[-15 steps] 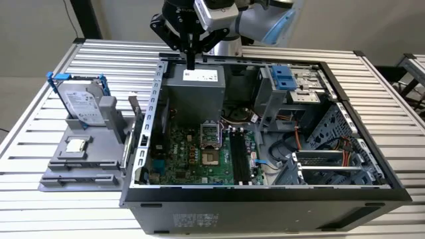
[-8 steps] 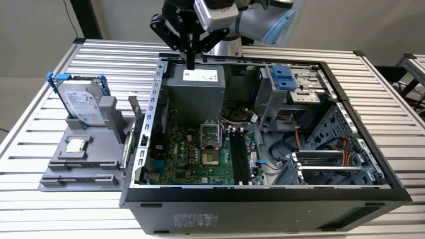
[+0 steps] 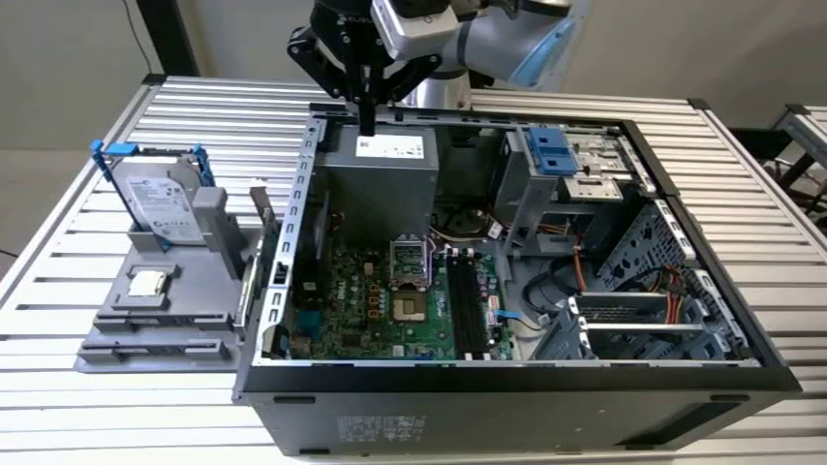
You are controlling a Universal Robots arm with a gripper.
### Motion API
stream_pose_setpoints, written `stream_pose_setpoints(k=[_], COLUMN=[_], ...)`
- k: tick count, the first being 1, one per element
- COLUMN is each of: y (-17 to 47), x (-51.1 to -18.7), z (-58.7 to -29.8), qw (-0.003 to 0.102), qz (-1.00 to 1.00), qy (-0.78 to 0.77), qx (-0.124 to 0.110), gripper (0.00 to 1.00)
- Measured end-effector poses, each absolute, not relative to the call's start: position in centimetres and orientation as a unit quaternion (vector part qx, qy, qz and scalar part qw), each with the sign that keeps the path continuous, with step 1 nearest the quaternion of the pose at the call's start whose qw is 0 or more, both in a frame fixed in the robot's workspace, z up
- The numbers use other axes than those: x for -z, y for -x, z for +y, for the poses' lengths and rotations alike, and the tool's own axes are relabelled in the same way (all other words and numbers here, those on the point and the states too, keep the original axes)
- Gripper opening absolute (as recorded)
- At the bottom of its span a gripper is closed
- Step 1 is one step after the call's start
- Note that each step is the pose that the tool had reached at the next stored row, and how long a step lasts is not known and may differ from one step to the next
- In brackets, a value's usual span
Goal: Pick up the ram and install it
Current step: 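Reach for the ram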
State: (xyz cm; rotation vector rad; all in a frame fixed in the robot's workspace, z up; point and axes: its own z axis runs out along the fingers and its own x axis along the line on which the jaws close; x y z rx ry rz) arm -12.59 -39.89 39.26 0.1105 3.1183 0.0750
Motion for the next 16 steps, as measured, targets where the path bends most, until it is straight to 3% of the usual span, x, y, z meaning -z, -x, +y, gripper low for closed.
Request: stream_pose_setpoints(k=[16], y=[14.5], x=[-39.3], z=[-39.9], qw=[0.01], qz=[0.999], qy=[-0.035], qx=[-0.024], gripper=[0.0])
